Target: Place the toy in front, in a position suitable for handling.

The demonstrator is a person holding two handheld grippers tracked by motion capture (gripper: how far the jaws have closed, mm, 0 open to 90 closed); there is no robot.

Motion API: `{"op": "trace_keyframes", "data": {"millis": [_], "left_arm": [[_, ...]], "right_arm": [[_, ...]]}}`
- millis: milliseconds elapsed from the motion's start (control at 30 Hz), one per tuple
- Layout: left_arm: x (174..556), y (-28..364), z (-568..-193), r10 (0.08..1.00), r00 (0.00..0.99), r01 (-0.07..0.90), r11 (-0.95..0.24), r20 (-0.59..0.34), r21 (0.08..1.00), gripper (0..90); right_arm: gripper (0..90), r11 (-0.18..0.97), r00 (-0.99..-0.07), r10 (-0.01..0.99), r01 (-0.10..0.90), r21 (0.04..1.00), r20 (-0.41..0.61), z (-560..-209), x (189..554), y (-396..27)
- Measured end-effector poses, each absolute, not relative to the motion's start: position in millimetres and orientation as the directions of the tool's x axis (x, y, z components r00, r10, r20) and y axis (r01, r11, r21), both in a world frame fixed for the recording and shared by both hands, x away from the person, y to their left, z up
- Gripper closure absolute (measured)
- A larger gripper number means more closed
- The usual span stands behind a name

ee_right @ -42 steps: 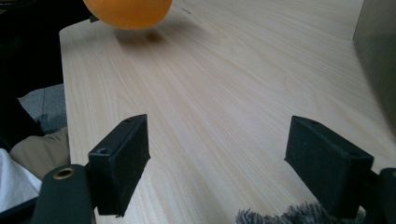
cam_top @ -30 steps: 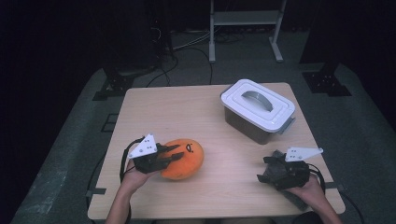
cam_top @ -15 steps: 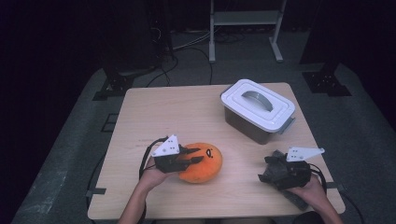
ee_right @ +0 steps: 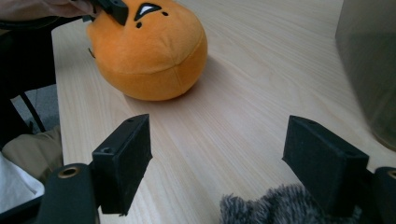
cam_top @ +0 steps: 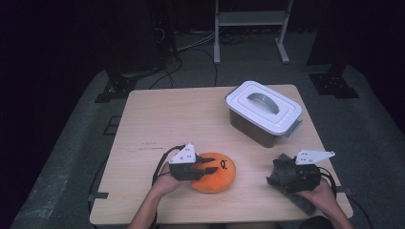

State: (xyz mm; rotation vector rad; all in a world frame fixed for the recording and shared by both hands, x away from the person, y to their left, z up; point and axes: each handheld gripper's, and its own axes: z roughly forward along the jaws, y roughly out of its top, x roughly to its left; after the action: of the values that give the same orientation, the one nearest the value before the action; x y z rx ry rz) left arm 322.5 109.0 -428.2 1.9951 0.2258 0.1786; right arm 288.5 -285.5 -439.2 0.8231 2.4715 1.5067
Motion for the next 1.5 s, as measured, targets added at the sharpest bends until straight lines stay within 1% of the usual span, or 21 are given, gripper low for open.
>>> {"op": "trace_keyframes", "data": {"millis": [100, 133, 200, 267, 300, 433, 500, 633, 700, 767, 867, 933, 967, 1000, 1067, 1133, 1167, 1267, 1300, 1400, 1500], "left_arm": [[322, 110, -428, 0.239, 0.971, 0.073, -0.415, 0.031, 0.907, 61.6], [321, 110, -427, 0.238, 0.971, 0.070, -0.416, 0.033, 0.907, 59.9], [320, 110, -424, 0.239, 0.971, 0.076, -0.414, 0.028, 0.907, 54.3], [319, 111, -420, 0.238, 0.971, 0.082, -0.410, 0.019, 0.908, 51.8], [319, 112, -418, 0.236, 0.972, 0.089, -0.401, 0.009, 0.912, 49.7], [313, 117, -410, 0.239, 0.971, 0.074, -0.403, 0.027, 0.912, 43.9], [310, 121, -410, 0.246, 0.968, 0.070, -0.422, 0.040, 0.904, 42.8], [306, 131, -415, 0.274, 0.961, 0.090, -0.434, 0.037, 0.896, 37.1], [305, 136, -419, 0.299, 0.954, 0.123, -0.427, 0.011, 0.896, 26.7], [304, 140, -421, 0.302, 0.953, 0.126, -0.429, 0.010, 0.894, 26.6], [305, 142, -425, 0.308, 0.951, 0.133, -0.433, 0.008, 0.891, 27.3], [307, 143, -428, 0.311, 0.950, 0.142, -0.428, -0.002, 0.892, 30.9], [308, 143, -430, 0.311, 0.950, 0.142, -0.432, 0.000, 0.891, 31.6], [309, 142, -432, 0.315, 0.949, 0.145, -0.435, 0.000, 0.889, 32.1], [310, 142, -434, 0.319, 0.948, 0.154, -0.435, -0.008, 0.887, 33.1], [309, 140, -436, 0.314, 0.949, 0.149, -0.436, -0.005, 0.888, 34.4], [309, 139, -436, 0.316, 0.949, 0.151, -0.435, -0.006, 0.888, 34.7], [307, 136, -437, 0.310, 0.951, 0.137, -0.449, 0.010, 0.883, 38.1], [307, 136, -437, 0.308, 0.951, 0.137, -0.450, 0.009, 0.882, 39.2], [307, 135, -438, 0.302, 0.953, 0.134, -0.454, 0.011, 0.881, 41.9], [307, 134, -439, 0.299, 0.954, 0.136, -0.451, 0.006, 0.882, 44.0]], "right_arm": [[22.9, 0.358, -0.835, 0.528, 0.385, 0.850, 0.156, -440, 290, -288], [24.9, 0.360, -0.836, 0.528, 0.383, 0.851, 0.153, -440, 291, -290], [25.8, 0.359, -0.831, 0.535, 0.387, 0.849, 0.152, -441, 291, -293], [29.8, 0.368, -0.829, 0.539, 0.389, 0.845, 0.147, -442, 292, -297], [29.9, 0.375, -0.825, 0.546, 0.395, 0.839, 0.144, -443, 293, -298], [32.6, 0.418, -0.802, 0.587, 0.417, 0.807, 0.110, -444, 294, -304], [36.2, 0.414, -0.798, 0.591, 0.426, 0.805, 0.118, -445, 294, -309], [40.9, 0.417, -0.779, 0.615, 0.450, 0.790, 0.119, -448, 294, -318], [45.7, 0.437, -0.778, 0.618, 0.460, 0.773, 0.113, -450, 294, -320], [48.1, 0.453, -0.777, 0.620, 0.471, 0.757, 0.112, -454, 295, -320], [49.0, 0.492, -0.778, 0.621, 0.487, 0.722, 0.101, -459, 295, -319], [50.6, 0.522, -0.781, 0.618, 0.497, 0.693, 0.094, -465, 295, -317], [51.1, 0.555, -0.785, 0.615, 0.494, 0.669, 0.070, -469, 296, -314], [51.1, 0.568, -0.792, 0.608, 0.476, 0.671, 0.047, -471, 295, -313], [54.3, 0.571, -0.789, 0.613, 0.477, 0.669, 0.040, -471, 296, -313], [55.2, 0.583, -0.792, 0.610, 0.462, 0.668, 0.016, -471, 294, -312], [57.2, 0.580, -0.791, 0.612, 0.465, 0.668, 0.019, -471, 294, -312], [69.1, 0.579, -0.786, 0.618, 0.476, 0.662, 0.024, -470, 295, -312], [71.2, 0.578, -0.783, 0.621, 0.481, 0.659, 0.028, -470, 296, -312], [75.9, 0.580, -0.778, 0.627, 0.491, 0.651, 0.029, -468, 297, -311], [77.6, 0.574, -0.773, 0.634, 0.502, 0.648, 0.037, -468, 298, -311]]}}
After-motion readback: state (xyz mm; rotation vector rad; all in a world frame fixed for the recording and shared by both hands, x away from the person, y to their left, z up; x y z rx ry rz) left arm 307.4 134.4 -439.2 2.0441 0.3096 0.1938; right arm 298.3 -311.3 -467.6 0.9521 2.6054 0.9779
